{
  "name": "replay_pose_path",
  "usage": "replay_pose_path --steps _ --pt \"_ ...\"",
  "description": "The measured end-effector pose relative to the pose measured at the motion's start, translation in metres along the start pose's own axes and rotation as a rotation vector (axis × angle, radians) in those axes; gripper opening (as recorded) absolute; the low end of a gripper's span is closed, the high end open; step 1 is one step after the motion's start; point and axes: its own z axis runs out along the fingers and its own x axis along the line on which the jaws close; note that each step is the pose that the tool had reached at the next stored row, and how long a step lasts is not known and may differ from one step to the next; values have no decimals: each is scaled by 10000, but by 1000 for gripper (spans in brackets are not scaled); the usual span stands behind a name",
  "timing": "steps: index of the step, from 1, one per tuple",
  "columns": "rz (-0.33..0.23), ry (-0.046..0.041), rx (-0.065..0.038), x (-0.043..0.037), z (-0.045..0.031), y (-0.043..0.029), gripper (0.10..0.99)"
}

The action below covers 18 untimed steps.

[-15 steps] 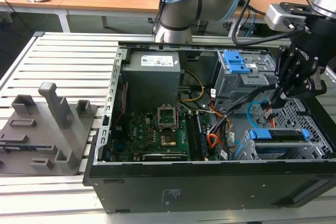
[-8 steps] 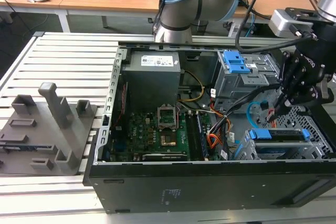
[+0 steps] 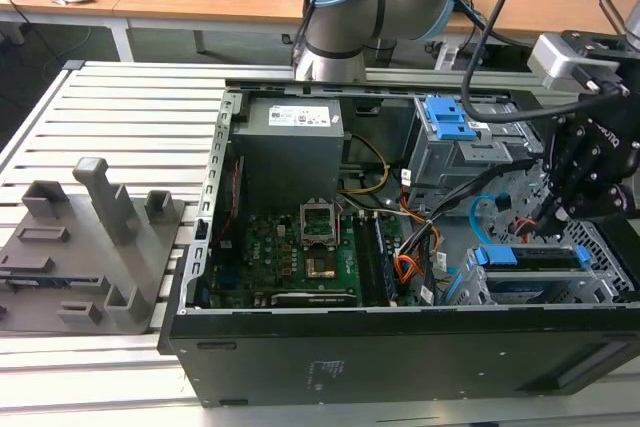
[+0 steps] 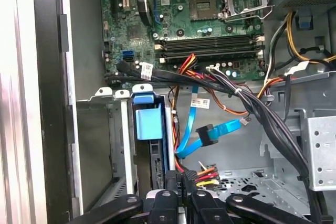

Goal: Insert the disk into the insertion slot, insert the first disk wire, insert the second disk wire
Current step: 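Insert the first disk wire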

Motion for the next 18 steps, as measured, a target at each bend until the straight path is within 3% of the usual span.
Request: replay_pose_path --steps 7,18 --pt "-99 4 7 142 30 -21 161" --pt "-132 -60 0 137 91 -57 161"
